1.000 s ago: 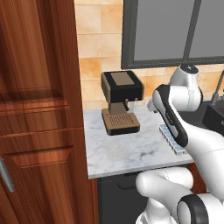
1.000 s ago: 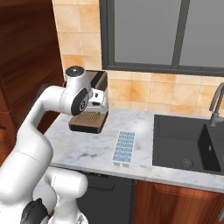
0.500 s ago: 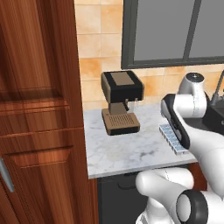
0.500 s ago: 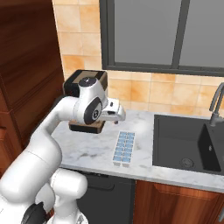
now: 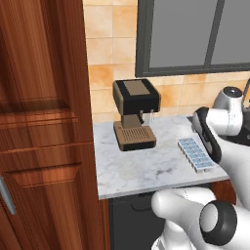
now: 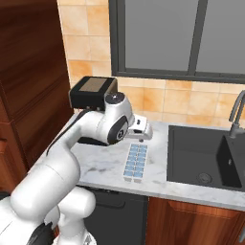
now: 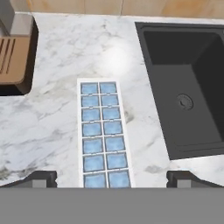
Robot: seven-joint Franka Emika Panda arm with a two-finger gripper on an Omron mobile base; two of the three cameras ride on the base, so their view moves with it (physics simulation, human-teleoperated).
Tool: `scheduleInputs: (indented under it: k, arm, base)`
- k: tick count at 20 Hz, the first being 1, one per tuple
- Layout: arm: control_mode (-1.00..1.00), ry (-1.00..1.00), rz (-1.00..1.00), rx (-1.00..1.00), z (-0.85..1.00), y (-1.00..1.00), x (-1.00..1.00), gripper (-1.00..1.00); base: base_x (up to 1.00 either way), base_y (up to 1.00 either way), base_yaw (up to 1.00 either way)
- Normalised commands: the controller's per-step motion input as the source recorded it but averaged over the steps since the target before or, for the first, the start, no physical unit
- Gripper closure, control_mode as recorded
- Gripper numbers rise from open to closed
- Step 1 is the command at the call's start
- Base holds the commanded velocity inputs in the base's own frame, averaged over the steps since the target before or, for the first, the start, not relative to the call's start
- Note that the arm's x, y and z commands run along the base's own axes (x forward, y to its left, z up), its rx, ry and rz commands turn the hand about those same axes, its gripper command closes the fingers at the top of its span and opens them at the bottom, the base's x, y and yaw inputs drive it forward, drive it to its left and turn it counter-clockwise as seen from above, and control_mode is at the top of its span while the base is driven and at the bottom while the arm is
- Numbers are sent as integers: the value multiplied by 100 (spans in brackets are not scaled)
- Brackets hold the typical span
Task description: The ice cube tray has been filled with water. Take the tray and place it in the freezer to make ice. Close the freezer door after placing the tray.
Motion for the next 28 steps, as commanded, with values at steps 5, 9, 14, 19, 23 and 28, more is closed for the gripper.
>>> scheduleInputs:
  k: [5,9,14,19,23,28]
  arm:
    - [-100,0,1,13,-7,-12,8,-100]
    - [-100,2,3,6,-8,-3,23,-100]
    - [-100,2,4,0,-5,0,56,-100]
    - [-100,0,1,0,-5,-2,37,-100]
    - [-100,0,1,0,-26,-6,52,-100]
    - [-100,0,1,0,-33,-4,46,-100]
  base:
    - [0,0,0]
    - [0,0,0]
    - [0,0,0]
    - [0,0,0]
    - [0,0,0]
    - [0,0,0]
